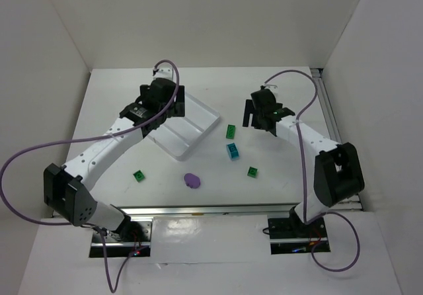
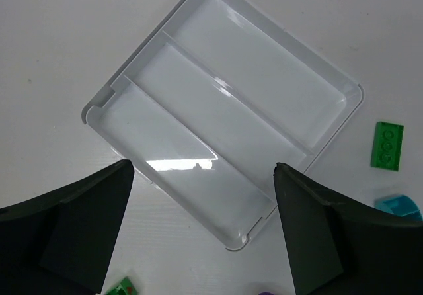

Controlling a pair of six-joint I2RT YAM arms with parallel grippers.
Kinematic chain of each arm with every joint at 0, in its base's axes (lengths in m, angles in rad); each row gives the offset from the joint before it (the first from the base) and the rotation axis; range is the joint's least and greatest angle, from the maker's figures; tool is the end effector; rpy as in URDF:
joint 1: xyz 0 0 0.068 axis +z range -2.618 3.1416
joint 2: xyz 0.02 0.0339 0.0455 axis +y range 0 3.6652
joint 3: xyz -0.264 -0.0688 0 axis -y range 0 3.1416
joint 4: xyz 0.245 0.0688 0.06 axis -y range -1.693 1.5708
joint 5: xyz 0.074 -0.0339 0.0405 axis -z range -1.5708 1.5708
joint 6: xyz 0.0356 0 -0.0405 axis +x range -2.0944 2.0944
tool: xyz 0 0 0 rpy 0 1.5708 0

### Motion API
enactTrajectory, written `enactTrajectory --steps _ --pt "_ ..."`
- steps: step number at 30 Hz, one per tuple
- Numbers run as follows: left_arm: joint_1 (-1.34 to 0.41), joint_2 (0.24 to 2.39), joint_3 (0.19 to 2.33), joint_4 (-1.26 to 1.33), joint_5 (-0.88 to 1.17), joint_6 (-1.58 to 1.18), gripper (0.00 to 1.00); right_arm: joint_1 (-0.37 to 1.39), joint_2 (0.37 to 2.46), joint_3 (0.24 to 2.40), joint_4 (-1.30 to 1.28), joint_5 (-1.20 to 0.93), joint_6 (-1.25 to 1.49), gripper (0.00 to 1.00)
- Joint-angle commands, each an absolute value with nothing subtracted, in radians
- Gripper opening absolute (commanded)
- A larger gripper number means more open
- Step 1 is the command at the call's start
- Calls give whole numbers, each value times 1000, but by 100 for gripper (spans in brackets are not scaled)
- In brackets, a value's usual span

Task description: Sort the legos into containers by color

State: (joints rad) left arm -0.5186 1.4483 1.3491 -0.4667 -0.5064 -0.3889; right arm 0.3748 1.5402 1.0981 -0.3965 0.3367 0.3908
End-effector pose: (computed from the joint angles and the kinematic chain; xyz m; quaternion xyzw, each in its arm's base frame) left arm 0.2919 -0.1467 0.3546 -0.0654 0.8545 -0.0070 0.5153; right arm 0.3123 0.1102 0.2468 0.0673 0.9200 -0.0133 0.3858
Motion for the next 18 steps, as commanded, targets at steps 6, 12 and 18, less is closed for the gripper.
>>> enactTrajectory --steps 6,12,18 --pt "-511 1405 1374 -505 -497 -445 100 471 1735 1222 -302 259 371 91" --pt "-511 1384 1365 -506 -482 -445 100 509 1862 1285 -265 215 382 91" --pt "-502 1355 1336 -506 -459 -436 100 529 1927 1295 -236 224 393 85"
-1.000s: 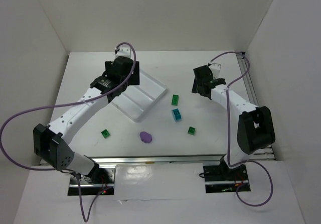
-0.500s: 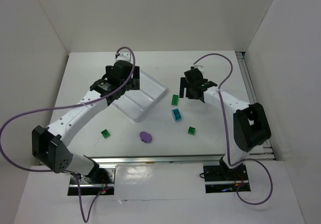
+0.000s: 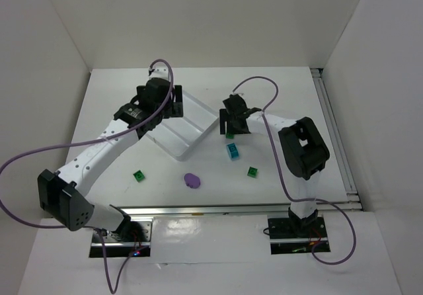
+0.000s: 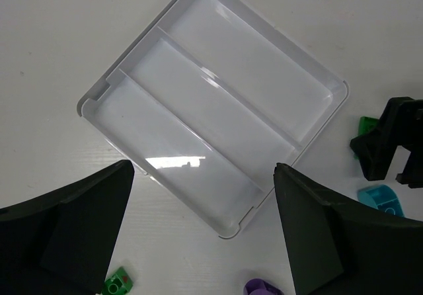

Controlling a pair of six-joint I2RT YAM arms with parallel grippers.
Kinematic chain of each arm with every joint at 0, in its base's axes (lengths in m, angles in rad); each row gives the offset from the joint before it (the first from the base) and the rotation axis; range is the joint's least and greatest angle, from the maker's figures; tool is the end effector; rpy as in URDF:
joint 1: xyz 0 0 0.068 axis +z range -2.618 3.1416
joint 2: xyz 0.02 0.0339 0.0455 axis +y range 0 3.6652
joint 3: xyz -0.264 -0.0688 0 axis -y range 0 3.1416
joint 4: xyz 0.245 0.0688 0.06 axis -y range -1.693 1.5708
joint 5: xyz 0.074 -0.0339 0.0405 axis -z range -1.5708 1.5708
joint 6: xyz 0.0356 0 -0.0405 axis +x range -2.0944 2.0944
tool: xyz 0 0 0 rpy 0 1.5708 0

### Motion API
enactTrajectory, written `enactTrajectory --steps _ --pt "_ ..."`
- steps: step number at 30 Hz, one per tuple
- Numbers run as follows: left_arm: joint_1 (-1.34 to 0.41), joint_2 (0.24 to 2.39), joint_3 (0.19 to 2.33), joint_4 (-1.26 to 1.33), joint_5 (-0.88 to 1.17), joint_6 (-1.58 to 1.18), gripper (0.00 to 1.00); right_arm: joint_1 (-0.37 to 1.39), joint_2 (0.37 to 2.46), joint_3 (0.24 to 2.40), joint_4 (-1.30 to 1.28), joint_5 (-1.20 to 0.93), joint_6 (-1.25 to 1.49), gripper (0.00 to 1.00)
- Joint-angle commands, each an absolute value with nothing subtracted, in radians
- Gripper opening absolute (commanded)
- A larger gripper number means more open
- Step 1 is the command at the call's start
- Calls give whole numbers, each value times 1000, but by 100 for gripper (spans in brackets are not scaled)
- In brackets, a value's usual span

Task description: Sort the legos into containers by color

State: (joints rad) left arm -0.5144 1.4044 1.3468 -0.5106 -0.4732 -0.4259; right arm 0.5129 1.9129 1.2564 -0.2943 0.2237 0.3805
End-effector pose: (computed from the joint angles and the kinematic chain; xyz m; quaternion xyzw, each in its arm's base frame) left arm 0.2808 -0.1401 0.3628 -0.0748 0.8567 -0.0284 0.5096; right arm 0.3545 0.1906 0.1717 -0.0286 0.9466 0.0351 0.3193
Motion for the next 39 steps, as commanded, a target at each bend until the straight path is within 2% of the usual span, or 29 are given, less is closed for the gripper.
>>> enactTrajectory --steps 1,3,9,10,14,15,16,20,27,34,39 --pt "-502 1355 1336 -506 -459 -436 100 540 1937 1295 -236 224 405 81" --pt "-502 1345 1327 -506 -459 -426 100 540 1947 1286 -226 236 414 71" --pt "-502 1345 1327 -506 -449 -426 100 558 1982 1296 -250 282 414 63" --pt "-502 1345 1327 -506 -449 -426 100 558 1982 1296 -250 291 423 56" --pt "-502 1345 1327 -506 -460 -426 100 558 1938 1296 -259 334 423 43" --pt "-502 1345 1318 -506 -460 -426 100 567 1924 1307 -268 359 423 32" --pt "-502 1345 1318 -506 -460 -426 100 568 1911 1321 -284 374 423 28" --pt "-502 1345 1309 -506 -420 -426 100 591 1858 1377 -307 400 379 28" --pt "-474 1319 1220 -644 -433 -581 100 638 1839 1489 -310 402 324 28" --pt "-313 1226 1134 -705 -365 -705 100 647 1989 1684 -258 296 304 28" --pt "-273 1195 1068 -745 -296 -776 100 647 2111 1821 -270 249 295 30"
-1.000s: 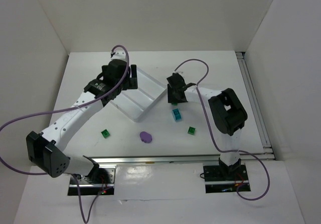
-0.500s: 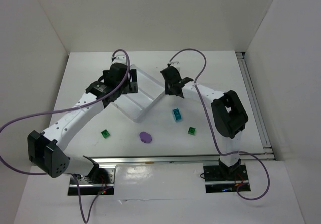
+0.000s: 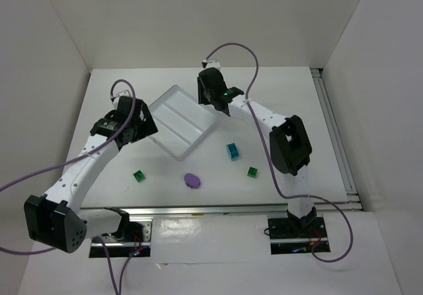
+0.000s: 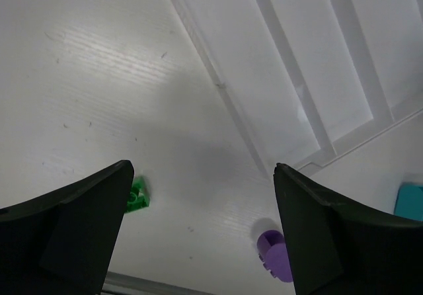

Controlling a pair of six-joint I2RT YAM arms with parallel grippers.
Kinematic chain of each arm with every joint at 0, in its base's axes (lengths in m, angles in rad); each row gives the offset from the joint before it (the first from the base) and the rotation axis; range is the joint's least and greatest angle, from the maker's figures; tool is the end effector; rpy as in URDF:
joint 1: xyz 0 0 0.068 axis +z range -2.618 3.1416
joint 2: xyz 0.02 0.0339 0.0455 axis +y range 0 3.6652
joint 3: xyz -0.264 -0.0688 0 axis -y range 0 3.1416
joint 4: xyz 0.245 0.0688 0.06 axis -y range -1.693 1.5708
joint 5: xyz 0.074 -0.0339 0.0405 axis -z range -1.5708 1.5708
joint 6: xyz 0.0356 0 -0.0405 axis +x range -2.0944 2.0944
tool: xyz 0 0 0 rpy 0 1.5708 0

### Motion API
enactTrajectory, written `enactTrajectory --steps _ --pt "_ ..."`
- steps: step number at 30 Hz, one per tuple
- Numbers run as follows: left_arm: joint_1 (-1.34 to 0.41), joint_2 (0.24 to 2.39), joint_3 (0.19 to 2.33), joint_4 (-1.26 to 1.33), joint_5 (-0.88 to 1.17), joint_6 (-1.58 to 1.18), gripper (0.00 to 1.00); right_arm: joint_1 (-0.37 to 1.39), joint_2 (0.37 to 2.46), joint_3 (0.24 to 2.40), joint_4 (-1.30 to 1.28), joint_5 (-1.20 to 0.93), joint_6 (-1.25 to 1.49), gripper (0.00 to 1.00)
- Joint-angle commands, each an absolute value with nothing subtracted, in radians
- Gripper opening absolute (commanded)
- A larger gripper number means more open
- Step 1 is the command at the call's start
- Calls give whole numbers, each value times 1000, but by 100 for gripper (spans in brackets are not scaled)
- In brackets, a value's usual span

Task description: Sort the legos into containers by color

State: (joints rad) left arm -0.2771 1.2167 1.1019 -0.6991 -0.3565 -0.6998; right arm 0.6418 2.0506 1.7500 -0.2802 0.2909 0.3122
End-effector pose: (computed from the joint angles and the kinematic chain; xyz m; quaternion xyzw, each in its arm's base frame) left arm 0.2462 -0.0571 0.3146 -0.2559 0.8804 -0.0251 0.3984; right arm 0.3938 0.2816 0.2731 -0.0749 0.8702 0.1025 0.4761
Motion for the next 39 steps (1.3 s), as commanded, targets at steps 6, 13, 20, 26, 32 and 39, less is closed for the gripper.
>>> enactTrajectory --steps 6,13,20,26,32,39 --pt "-273 1137 947 -781 -241 -908 100 666 2195 1917 -281 238 295 36" --pt "-273 1189 899 -879 -268 -1055 99 666 2237 1965 -301 218 285 51" --pt "-261 1351 922 -904 -279 -1089 100 675 2223 1965 -319 225 276 69" --pt "-252 1352 858 -890 -279 -1144 100 675 2043 1793 -242 247 276 73" --pt "-230 1342 836 -890 -314 -1216 100 675 1962 1735 -252 256 258 81" --pt "-186 1376 801 -819 -324 -1189 73 675 1919 1666 -252 290 258 81"
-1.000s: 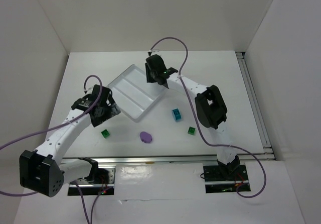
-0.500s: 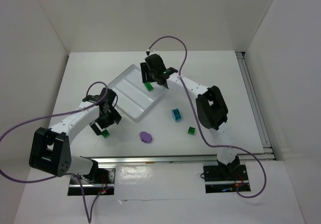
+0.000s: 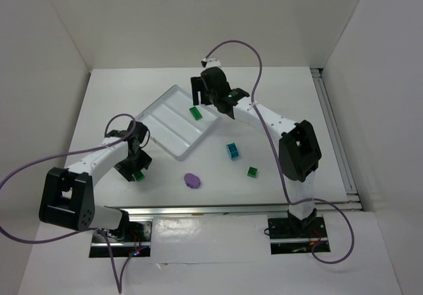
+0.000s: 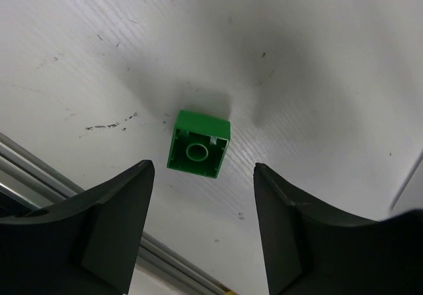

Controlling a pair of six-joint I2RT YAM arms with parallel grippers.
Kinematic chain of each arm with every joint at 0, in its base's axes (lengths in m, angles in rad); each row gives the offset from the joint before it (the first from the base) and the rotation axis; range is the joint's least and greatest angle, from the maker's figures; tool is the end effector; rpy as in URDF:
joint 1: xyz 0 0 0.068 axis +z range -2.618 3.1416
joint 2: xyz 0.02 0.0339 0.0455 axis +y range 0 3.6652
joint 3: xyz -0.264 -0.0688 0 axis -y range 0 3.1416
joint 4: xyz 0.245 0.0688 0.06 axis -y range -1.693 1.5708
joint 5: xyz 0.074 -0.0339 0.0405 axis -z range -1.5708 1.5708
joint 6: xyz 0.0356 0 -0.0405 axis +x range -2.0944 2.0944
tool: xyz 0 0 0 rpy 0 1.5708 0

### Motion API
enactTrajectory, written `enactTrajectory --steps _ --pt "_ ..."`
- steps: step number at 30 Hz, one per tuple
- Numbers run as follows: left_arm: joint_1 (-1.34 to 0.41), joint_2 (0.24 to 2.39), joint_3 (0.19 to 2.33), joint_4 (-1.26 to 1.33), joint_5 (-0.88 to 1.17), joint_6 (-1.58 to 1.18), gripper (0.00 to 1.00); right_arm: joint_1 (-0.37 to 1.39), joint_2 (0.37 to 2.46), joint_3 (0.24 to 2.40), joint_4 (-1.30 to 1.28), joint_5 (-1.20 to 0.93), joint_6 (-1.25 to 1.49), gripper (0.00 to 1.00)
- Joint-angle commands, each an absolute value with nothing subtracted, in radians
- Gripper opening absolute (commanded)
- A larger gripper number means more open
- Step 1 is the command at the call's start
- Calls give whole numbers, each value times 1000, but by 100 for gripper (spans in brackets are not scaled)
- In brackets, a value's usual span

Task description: Sort the legos into containers by color

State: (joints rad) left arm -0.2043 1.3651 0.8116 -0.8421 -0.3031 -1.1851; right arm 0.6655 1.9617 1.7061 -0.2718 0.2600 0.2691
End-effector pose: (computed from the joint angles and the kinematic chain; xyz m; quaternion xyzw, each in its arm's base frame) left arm 0.2223 -0.0352 0.1879 -0.4754 0.8625 0.0602 0.1627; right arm 0.3726 0.2808 0.2991 -0.1059 0.8556 0.1223 0.4918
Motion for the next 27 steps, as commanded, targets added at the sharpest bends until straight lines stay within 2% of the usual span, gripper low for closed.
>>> enactTrajectory --steps 1,5,9,12,13,16,23,27 --pt "-186 1376 792 -819 -324 -1189 73 675 1919 1666 -252 299 258 81" --pt "-186 1385 752 -790 -313 -1177 73 675 1908 1655 -252 311 258 81" --pt "-176 1376 739 -750 -304 -1163 67 675 1899 1655 -261 311 258 81" --pt "-176 1376 739 -732 -304 -1144 55 675 1899 1646 -261 321 258 81" --pt "-176 1376 739 -732 -293 -1144 46 675 1888 1637 -261 330 258 81" --pt "-176 1353 788 -732 -284 -1106 38 675 1867 1617 -261 374 258 81" --pt "-221 1255 1006 -723 -262 -922 38 628 1721 1481 -247 451 287 81" --pt "-256 1333 1132 -591 -181 -829 36 569 1625 1378 -247 472 308 81"
